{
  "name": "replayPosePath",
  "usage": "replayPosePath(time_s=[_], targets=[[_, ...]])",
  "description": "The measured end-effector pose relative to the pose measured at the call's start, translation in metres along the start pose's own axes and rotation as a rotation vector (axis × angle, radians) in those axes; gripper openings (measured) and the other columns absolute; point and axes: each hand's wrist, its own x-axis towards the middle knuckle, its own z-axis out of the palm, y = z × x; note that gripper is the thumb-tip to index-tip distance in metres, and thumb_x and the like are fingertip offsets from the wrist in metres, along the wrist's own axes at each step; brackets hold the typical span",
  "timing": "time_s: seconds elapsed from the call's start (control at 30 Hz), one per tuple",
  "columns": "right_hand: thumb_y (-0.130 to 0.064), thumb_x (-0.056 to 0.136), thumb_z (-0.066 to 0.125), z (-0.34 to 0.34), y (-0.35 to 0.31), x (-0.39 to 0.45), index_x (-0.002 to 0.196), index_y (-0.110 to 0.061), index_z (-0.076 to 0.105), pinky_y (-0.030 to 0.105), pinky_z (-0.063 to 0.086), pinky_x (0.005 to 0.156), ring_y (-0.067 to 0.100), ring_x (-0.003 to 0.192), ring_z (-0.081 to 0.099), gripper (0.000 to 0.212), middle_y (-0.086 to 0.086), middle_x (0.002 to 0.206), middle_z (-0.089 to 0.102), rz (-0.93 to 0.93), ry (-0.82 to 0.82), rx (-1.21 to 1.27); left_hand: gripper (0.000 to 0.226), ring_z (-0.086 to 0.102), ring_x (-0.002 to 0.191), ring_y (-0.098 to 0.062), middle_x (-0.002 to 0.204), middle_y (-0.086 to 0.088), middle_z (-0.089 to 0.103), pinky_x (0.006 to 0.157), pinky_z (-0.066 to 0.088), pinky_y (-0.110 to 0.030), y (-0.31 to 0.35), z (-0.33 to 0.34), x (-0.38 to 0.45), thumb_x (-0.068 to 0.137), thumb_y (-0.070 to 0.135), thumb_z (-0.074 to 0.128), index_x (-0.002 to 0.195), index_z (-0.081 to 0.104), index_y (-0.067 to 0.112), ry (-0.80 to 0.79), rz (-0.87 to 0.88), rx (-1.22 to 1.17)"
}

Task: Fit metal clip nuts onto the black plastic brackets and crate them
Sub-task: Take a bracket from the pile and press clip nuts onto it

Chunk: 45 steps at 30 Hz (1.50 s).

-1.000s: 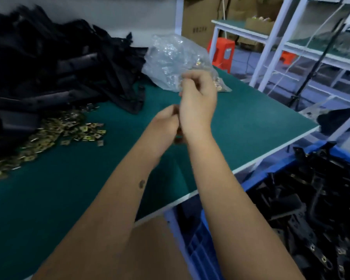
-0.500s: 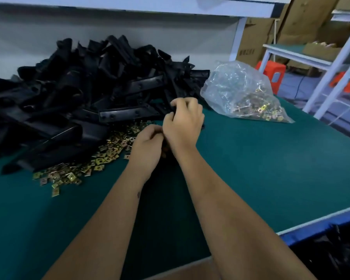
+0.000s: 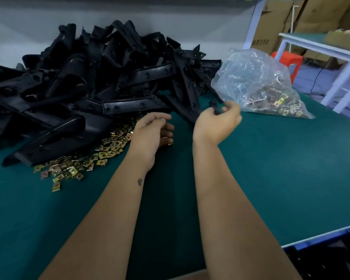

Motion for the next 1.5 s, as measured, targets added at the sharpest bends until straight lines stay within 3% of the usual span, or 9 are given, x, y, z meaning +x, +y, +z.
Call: replayPosePath(time_s=[0.17,0.3,0.53,0.67,0.8,0.97,1.17,1.3,1.5], targets=[[0.006,0.090,0.053,-0.003,-0.017,-0.010,0.130,-0.007,0.044,0.026,0.048,0.089,0.020,0.114,0.048,0.042,0.006,0.129,0.036,-0.066,0.157,0.296,0.008,0.072,0.066,-0.019,0.080,-0.010,0.070,0.064,0.062,-0.031,0.006,0.004,-0.002,0.099,0.014,0.057,0.096,0.063,0.012,-0.028,-0.103,-0.117],[0.004,0.087,0.054,0.008,-0.024,-0.045,0.126,-0.008,0.048,0.038,0.047,0.094,0.027,0.106,0.052,0.041,0.007,0.127,0.039,-0.138,-0.096,0.333,0.021,0.072,0.086,-0.019,0.106,-0.008,0.070,0.066,0.058,-0.030,0.007,-0.001,-0.002,0.096,0.025,0.063,0.115,0.059,0.017,-0.039,-0.076,-0.127],[-0.015,0.096,0.053,0.018,-0.011,-0.085,0.125,-0.012,0.048,0.012,0.045,0.072,0.003,0.083,0.053,0.030,-0.003,0.124,0.041,-0.554,-0.600,0.052,0.025,0.062,0.115,-0.026,0.122,-0.013,0.065,0.102,0.051,-0.044,0.018,-0.037,0.005,0.099,0.007,0.052,0.124,0.053,0.007,0.345,0.212,-0.214],[-0.016,0.097,0.047,0.017,-0.006,-0.065,0.102,-0.021,0.061,0.016,0.042,0.067,0.001,0.082,0.054,0.015,-0.013,0.099,0.054,-0.402,-0.669,-0.187,0.013,0.066,0.104,-0.022,0.114,-0.004,0.069,0.093,0.056,-0.042,0.023,-0.061,0.012,0.099,0.010,0.050,0.102,0.058,0.020,0.407,0.168,-0.307],[-0.024,0.089,0.050,0.015,-0.001,-0.052,0.104,-0.024,0.064,0.039,0.047,0.084,0.022,0.101,0.055,0.021,-0.003,0.106,0.061,-0.308,-0.904,-0.496,0.017,0.066,0.097,-0.019,0.103,0.000,0.069,0.079,0.057,-0.035,0.021,-0.069,0.015,0.098,0.008,0.050,0.090,0.056,0.022,0.381,0.187,-0.302],[-0.047,0.085,0.052,0.018,0.003,-0.062,0.118,-0.028,0.061,0.037,0.026,0.090,0.026,0.113,0.035,0.039,0.002,0.118,0.046,-0.670,-1.069,-0.917,0.012,0.067,0.092,-0.018,0.100,-0.001,0.069,0.076,0.058,-0.034,0.019,-0.057,0.015,0.098,0.008,0.050,0.098,0.055,0.019,0.335,0.150,-0.247],[-0.024,0.089,0.060,0.019,0.004,-0.062,0.102,-0.015,0.068,0.034,0.030,0.080,0.030,0.107,0.046,0.018,0.008,0.110,0.056,-0.734,-1.021,-0.787,0.017,0.066,0.108,-0.030,0.108,-0.009,0.068,0.097,0.053,-0.049,0.018,-0.050,0.014,0.099,0.005,0.049,0.097,0.059,0.018,0.291,0.108,-0.300],[-0.013,0.090,0.060,0.021,0.006,-0.061,0.105,-0.013,0.071,0.039,0.044,0.084,0.030,0.104,0.051,0.019,0.010,0.106,0.056,-0.682,-1.030,-0.669,0.016,0.068,0.086,-0.018,0.091,-0.001,0.070,0.086,0.057,-0.041,0.018,-0.052,0.016,0.098,0.006,0.051,0.094,0.060,0.018,0.272,0.088,-0.399],[-0.010,0.092,0.061,0.019,-0.003,-0.056,0.102,-0.014,0.077,0.029,0.052,0.089,0.013,0.098,0.066,0.019,-0.001,0.101,0.073,-0.310,-0.903,-0.214,0.009,0.069,0.081,-0.016,0.089,-0.001,0.071,0.069,0.059,-0.031,0.017,-0.049,0.020,0.095,0.008,0.058,0.097,0.059,0.017,0.237,0.050,-0.523]])
